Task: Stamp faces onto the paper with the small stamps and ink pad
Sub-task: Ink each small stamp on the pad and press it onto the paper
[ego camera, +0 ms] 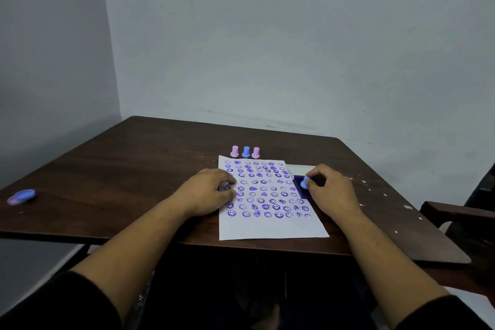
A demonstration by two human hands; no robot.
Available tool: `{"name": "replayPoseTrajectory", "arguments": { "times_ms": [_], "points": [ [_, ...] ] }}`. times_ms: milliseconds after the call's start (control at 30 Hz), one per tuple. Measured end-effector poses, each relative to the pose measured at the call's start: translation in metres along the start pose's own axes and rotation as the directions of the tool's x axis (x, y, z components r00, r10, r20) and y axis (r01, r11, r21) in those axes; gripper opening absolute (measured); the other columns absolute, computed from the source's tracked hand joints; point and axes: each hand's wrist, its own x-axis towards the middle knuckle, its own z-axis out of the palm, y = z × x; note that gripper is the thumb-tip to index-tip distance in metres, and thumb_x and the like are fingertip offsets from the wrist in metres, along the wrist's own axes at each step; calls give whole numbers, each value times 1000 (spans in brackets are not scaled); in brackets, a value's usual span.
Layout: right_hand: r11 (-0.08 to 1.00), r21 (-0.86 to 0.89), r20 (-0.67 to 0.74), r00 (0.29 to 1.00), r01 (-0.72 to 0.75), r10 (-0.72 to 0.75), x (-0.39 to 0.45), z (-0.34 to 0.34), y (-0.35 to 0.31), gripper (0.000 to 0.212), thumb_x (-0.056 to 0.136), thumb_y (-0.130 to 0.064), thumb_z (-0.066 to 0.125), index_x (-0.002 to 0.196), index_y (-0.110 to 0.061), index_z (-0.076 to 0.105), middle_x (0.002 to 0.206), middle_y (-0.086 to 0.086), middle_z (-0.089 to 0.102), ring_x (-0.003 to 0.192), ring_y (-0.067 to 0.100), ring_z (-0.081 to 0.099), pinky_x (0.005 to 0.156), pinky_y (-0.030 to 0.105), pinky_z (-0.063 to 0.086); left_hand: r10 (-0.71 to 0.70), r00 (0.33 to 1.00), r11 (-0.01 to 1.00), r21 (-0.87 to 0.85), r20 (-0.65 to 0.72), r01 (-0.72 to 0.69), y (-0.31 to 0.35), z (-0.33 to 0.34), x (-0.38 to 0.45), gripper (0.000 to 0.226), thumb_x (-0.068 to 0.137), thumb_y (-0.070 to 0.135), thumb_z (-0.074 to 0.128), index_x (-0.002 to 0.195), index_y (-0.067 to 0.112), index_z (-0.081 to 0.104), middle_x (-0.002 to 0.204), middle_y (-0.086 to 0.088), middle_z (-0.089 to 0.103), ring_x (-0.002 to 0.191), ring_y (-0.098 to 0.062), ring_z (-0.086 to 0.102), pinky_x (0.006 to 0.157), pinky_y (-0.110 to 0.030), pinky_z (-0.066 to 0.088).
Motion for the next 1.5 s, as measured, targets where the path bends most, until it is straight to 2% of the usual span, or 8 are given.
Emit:
{"name": "replayPoseTrajectory", "arguments": {
  "times_ms": [133, 300, 433, 567, 667, 867, 1067, 1500],
  "points": [
    [999, 26, -23, 999, 34, -33, -5, -3, -7, 11, 96, -28, 77, 95, -37, 70, 110, -2, 75, 100, 20, 68, 83, 40, 59, -5, 1000, 1000, -2, 4, 5, 0, -1, 0, 42, 92, 46, 60, 131, 30, 63, 137, 17, 58, 130, -7, 43, 106, -32, 40],
    [965, 137, -13, 974, 226, -226, -32, -4, -41, 12, 93, -24, 80, 98, -33, 74, 98, -21, 71, 94, 6, 67, 82, 26, 55, -16, 1000, 1000, -9, 1, 16, 0, 0, 0, 43, 91, 47, 60, 130, 31, 63, 137, 16, 59, 129, -6, 44, 105, -33, 41],
    [902, 339, 59, 951, 268, -305, -71, 15, -75, 13, 88, -23, 83, 92, -33, 75, 96, -25, 75, 99, -5, 70, 82, 4, 45, -9, 1000, 1000, 2, 1, 9, -1, 0, 1, 44, 90, 48, 59, 130, 30, 63, 136, 16, 59, 127, -6, 45, 103, -31, 42],
    [869, 417, 114, 933, 267, -341, -91, 28, -95, 12, 89, -23, 81, 92, -34, 75, 98, -28, 75, 102, -1, 70, 86, 7, 47, -9, 1000, 1000, -1, -11, 9, 1, 0, 1, 42, 90, 44, 60, 129, 30, 65, 135, 14, 61, 126, -8, 47, 104, -33, 43],
    [861, 417, 152, 911, 293, -383, -96, 29, -96, 12, 88, -24, 81, 92, -34, 76, 99, -26, 75, 104, 1, 69, 88, 7, 45, 0, 1000, 1000, -4, -31, 0, 1, 1, 0, 40, 89, 42, 60, 127, 29, 66, 132, 13, 63, 126, -10, 48, 105, -34, 43],
    [877, 379, 247, 881, 295, -403, -96, 26, -95, 9, 89, -32, 82, 96, -32, 76, 102, -20, 77, 105, 5, 68, 98, 27, 51, -7, 1000, 1000, -10, -30, 7, -1, 1, 1, 40, 90, 44, 61, 127, 29, 66, 133, 12, 62, 125, -9, 48, 104, -36, 44],
    [891, 344, 280, 874, 296, -398, -95, 26, -96, 9, 91, -35, 79, 98, -35, 74, 107, -14, 75, 108, 6, 65, 97, 28, 50, -10, 1000, 1000, -5, -21, 10, -1, 2, 1, 41, 90, 45, 60, 128, 30, 65, 134, 13, 61, 126, -9, 47, 104, -36, 44],
    [887, 306, 308, 846, 345, -436, -97, 25, -99, 11, 93, -32, 79, 104, -34, 78, 110, -16, 72, 110, -1, 59, 88, 6, 39, -8, 1000, 1000, -4, -20, 8, -3, 3, 1, 42, 90, 45, 61, 128, 29, 65, 134, 13, 61, 126, -9, 46, 102, -33, 43]
  ]
}}
